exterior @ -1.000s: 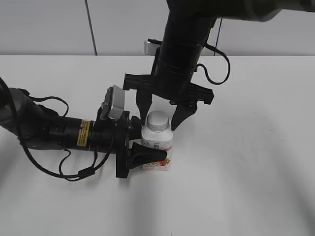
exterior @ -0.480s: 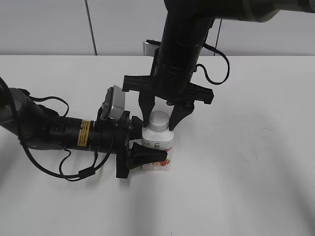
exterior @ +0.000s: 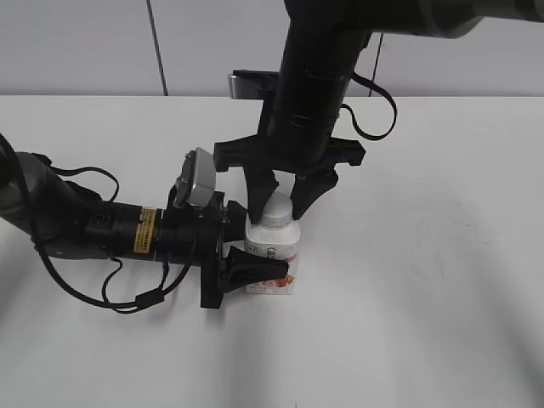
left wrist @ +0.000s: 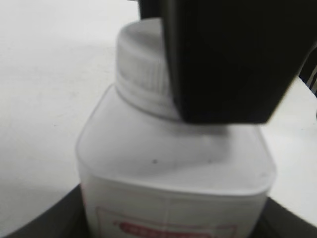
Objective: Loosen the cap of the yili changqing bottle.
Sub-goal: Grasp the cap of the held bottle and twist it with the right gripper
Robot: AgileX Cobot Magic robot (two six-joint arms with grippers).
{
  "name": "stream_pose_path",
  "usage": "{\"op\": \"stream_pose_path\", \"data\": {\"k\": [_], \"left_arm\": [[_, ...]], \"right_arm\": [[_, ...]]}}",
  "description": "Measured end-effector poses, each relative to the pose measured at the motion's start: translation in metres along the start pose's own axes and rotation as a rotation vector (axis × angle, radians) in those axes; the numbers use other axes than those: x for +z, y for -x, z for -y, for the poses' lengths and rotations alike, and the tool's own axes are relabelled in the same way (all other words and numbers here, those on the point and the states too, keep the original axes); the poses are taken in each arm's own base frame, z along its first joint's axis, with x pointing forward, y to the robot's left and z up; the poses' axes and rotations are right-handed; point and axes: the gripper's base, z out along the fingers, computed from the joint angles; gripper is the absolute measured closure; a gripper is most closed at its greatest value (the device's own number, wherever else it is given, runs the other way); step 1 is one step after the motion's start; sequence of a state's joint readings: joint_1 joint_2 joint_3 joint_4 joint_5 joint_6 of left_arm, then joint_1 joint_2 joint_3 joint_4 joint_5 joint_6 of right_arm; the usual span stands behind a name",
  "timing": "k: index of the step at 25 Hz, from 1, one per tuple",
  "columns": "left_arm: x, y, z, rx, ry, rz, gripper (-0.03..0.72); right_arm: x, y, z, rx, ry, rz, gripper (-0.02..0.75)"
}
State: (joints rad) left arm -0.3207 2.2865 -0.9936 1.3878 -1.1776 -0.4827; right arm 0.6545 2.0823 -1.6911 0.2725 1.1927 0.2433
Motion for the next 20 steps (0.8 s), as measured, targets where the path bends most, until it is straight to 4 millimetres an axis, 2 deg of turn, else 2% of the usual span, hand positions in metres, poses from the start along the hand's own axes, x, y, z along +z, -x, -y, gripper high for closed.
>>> {"op": "stream_pose_path", "data": {"k": [4,9,15,20], "left_arm": [[0.0,0.0,0.0,0.0,0.0,0.0,0.283],[0.0,-0.0001,0.0,0.0,0.0,-0.001,0.3],[0.0,-0.0002,0.0003,0.006,-0.003,-0.003,0.307],[0.0,-0.0004,0.0006,0.011,-0.006,-0.004,0.312]], "right_arm": [[0.0,-0.0001,0.0001,-0.193,-0.001,-0.002,0.337],[0.0,-0.0003,0.0003,-0.334,-0.003,-0.003,0.338],[-0.0001,-0.0006,0.0003,-0.709,0.003,-0.007,0.339],[-0.0003,-0.0004,0.0008,-0.956,0.006,-0.006,0.339]]}}
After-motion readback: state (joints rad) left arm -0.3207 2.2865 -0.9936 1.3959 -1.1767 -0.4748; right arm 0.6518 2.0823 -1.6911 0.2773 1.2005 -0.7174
